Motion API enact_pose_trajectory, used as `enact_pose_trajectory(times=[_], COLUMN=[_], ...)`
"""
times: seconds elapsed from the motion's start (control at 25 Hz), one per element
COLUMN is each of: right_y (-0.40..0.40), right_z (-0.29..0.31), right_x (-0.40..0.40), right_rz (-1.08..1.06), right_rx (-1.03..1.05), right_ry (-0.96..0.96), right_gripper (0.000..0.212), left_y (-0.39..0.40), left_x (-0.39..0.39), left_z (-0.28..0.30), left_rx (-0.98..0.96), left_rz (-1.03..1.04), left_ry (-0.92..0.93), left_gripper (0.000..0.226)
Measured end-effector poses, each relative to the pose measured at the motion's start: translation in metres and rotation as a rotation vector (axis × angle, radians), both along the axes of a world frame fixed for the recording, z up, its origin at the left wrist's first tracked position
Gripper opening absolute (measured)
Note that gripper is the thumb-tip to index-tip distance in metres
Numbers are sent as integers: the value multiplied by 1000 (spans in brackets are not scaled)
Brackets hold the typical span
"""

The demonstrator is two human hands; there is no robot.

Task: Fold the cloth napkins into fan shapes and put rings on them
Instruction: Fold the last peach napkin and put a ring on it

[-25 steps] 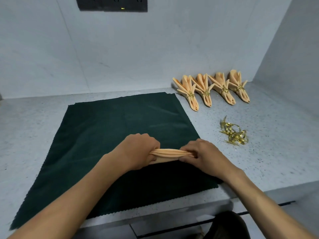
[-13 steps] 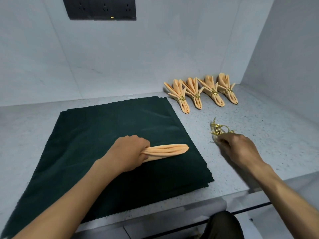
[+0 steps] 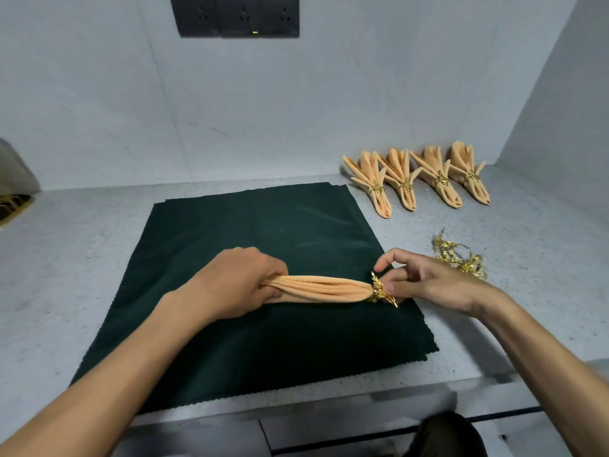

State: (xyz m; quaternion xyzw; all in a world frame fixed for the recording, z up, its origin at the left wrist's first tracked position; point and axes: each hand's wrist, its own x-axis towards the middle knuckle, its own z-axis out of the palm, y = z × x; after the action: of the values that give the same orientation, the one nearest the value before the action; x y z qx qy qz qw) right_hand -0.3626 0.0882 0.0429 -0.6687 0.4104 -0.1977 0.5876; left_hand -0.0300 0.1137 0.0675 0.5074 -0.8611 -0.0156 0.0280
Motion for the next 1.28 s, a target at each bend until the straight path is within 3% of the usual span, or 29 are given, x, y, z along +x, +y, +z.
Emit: enact_pose_trajectory(times=[0.16, 0.36, 0.56, 0.68, 1.08, 1.28], right_y=[-8, -5, 20, 23, 21, 21], right_z=[11, 14, 0, -11, -26, -46], right_x=[21, 61, 75, 80, 100, 88], right_rz=[135, 219, 124, 79, 15, -3], right_rx=[55, 19, -594, -791, -813, -770], right_ry=[65, 121, 457, 491, 322, 412], right_gripper=[40, 33, 51, 43, 38, 49], left_y=[4, 7, 8, 7, 14, 15], left_x=[4, -5, -1, -2, -8, -8], left_z=[-1, -1, -8, -11, -6, -15], left_rx=[28, 53, 43, 44, -3, 43], left_rz=[-40, -63, -8, -6, -26, -12], left_ry=[-2, 44, 2, -14, -71, -172], left_gripper=[11, 7, 13, 16, 19, 22])
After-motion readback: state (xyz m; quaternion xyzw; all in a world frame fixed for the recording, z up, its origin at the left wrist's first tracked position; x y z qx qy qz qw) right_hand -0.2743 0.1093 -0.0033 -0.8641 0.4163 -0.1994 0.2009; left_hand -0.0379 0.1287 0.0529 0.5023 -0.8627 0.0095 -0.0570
